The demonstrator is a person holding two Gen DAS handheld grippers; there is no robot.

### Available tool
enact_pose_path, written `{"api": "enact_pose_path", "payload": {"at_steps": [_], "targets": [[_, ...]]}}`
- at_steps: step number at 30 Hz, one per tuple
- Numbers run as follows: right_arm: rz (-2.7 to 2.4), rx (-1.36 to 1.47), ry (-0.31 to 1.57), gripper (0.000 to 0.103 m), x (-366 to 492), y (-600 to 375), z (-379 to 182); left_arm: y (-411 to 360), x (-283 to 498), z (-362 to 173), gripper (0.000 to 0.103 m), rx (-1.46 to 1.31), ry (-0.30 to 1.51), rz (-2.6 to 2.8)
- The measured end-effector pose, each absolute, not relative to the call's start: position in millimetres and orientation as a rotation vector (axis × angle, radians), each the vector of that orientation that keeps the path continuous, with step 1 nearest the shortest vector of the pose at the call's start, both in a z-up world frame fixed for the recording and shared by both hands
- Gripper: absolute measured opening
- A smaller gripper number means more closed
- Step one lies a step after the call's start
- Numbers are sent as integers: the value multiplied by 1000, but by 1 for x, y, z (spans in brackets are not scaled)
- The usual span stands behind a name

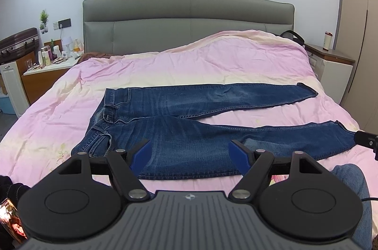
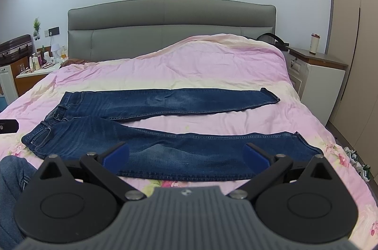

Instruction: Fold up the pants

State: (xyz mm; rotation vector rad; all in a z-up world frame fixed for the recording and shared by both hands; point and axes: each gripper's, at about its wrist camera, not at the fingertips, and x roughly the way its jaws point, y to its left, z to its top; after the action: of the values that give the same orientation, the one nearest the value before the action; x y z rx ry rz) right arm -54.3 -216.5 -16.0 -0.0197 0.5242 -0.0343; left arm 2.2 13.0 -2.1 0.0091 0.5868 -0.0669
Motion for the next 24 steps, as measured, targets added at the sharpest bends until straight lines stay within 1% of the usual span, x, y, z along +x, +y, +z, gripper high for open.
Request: {"api": "enact_pose_path", "payload": {"at_steps": [5, 7, 9, 13, 14, 16, 20, 22, 24], "targets": [[-34, -29, 490, 98, -53, -225, -17, 21, 10, -3, 84, 90, 587, -113], [-17, -51, 465, 98, -51, -232, -18, 26, 16, -6, 79, 162, 595, -142], [0, -69, 458, 98, -46, -242, -20, 33, 23, -11, 77, 212, 618, -186], [22, -87, 488, 98, -28, -268, -27, 51, 42, -22, 63, 313, 672, -231], [35, -96, 499, 97, -23, -273, -30, 56, 48, -27, 61, 351, 686, -229], [49, -131, 536, 82, -11, -285, -37, 68, 61, -36, 58, 419, 716, -230], [45, -168, 613, 73, 19, -312, -55, 91, 92, -58, 58, 566, 779, -211], [52, -197, 653, 65, 37, -328, -67, 99, 107, -74, 58, 705, 792, -207], [38, -232, 700, 61, 56, -344, -79, 111, 123, -89, 58, 766, 830, -202]]}}
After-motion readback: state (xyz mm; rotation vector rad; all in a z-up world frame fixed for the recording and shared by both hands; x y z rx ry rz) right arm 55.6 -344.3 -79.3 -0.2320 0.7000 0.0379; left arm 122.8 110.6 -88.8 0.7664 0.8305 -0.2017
